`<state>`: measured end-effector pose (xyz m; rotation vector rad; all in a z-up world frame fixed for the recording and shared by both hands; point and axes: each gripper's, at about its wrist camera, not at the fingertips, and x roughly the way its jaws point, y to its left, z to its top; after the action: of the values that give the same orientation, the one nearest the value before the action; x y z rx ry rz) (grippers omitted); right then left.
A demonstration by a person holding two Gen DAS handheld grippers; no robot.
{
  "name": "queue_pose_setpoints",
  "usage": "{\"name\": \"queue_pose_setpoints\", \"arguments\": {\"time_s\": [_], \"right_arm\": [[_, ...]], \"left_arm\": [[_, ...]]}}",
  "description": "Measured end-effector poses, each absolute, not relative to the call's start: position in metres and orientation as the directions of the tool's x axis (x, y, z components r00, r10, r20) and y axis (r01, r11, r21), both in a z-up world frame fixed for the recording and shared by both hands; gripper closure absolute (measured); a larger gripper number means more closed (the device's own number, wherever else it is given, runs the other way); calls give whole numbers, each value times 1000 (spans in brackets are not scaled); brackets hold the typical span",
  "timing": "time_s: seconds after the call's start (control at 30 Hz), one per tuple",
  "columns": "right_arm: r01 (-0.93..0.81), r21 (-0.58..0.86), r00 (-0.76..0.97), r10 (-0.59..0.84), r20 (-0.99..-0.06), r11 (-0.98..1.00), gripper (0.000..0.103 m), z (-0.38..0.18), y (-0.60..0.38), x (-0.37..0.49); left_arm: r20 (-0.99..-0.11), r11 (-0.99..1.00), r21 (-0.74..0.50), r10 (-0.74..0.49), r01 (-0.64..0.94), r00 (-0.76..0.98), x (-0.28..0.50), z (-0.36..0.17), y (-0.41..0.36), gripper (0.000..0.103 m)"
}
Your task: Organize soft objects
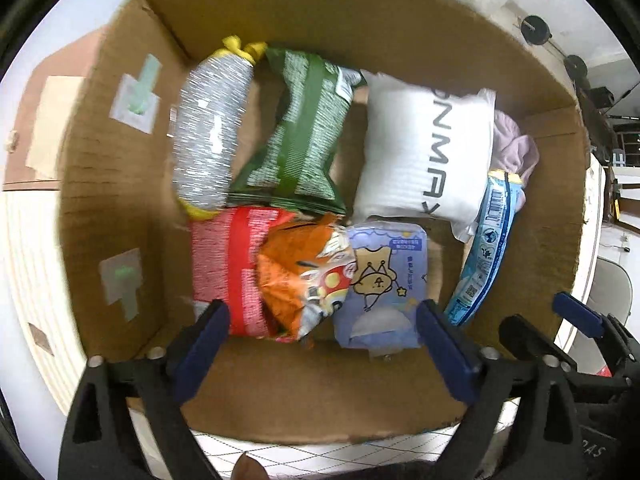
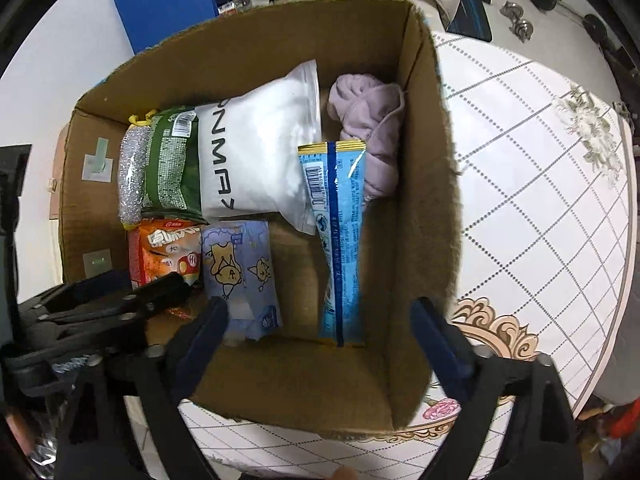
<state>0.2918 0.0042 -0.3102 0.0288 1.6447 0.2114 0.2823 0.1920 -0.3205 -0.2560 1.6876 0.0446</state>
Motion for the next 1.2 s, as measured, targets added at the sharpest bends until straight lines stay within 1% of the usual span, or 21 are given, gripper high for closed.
{"name": "queue_pose_setpoints", "arguments": {"time_s": [0.13, 0.2, 0.23, 0.3, 0.47, 0.53, 0.6, 0.77, 0.9, 1.03, 1.2], "right_arm": [[-135, 149, -60, 142, -988, 980, 5, -298, -1, 276], [-150, 121, -33, 117, -993, 981, 1, -291, -1, 267], [-155, 102, -16, 101, -995, 983, 0, -286, -2, 264], [-161, 75, 20, 79, -997, 984, 0, -277, -4, 256], [-146, 64, 59, 73, -996, 987, 0, -263, -12, 243], [-137, 67, 66, 77, -995, 988, 0, -262, -11, 239], [-129, 70, 75, 80, -994, 989, 0, -258, -14, 236], [-110, 62, 94, 72, -993, 992, 0, -251, -21, 232], [-103, 67, 114, 79, -990, 992, 0, -237, -27, 227], [-109, 69, 165, 87, -983, 992, 0, -208, -34, 213], [-124, 82, 258, 112, -960, 989, 0, -151, -46, 182]], "left_arm": [[-993, 974, -92, -104, -209, -48, 270, -295, 201, 6], [-997, 976, -70, -75, -206, -13, 262, -283, 201, 6], [-998, 977, -60, -60, -205, 8, 258, -276, 200, 6], [-999, 979, -38, -30, -200, 43, 249, -265, 203, 6], [-992, 985, 23, 43, -168, 115, 228, -238, 194, 5], [-990, 986, 33, 54, -162, 131, 224, -239, 188, 4], [-988, 987, 33, 55, -155, 144, 222, -234, 184, 1], [-984, 989, 32, 56, -142, 168, 220, -224, 179, 1], [-976, 991, 26, 54, -134, 209, 214, -204, 174, 1], [-958, 992, 32, 66, -123, 278, 198, -171, 164, 1], [-938, 993, 23, 61, -112, 342, 171, -128, 153, 1]]}}
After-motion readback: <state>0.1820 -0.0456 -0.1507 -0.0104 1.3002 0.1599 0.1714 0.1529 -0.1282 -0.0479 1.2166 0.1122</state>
